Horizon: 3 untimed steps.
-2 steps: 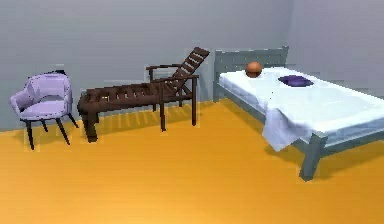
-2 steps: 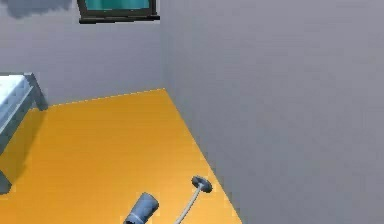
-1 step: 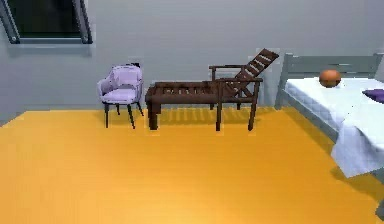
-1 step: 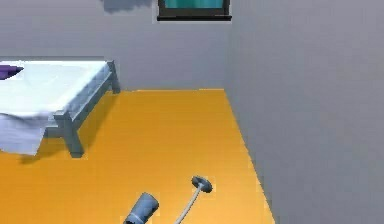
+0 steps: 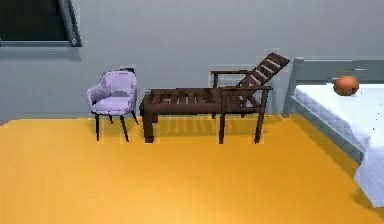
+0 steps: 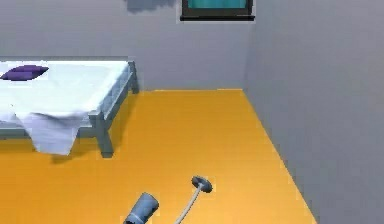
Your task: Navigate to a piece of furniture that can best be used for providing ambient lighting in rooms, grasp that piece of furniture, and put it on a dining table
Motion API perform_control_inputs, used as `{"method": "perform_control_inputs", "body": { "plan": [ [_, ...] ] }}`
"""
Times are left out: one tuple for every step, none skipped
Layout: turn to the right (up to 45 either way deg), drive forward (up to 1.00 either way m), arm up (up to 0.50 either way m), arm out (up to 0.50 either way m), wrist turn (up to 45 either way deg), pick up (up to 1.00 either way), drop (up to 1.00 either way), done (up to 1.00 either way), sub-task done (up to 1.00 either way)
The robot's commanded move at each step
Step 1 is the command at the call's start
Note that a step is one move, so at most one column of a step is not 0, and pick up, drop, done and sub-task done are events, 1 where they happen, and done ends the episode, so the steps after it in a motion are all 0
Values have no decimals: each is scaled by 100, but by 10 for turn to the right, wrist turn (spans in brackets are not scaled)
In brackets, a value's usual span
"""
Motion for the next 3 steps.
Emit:
{"method": "perform_control_inputs", "body": {
  "plan": [
    [-450, 0, 0, 0, 0, 0, 0, 0, 0],
    [-390, 0, 0, 0, 0, 0, 0, 0, 0],
    [-30, 0, 0, 0, 0, 0, 0, 0, 0]
  ]
}}
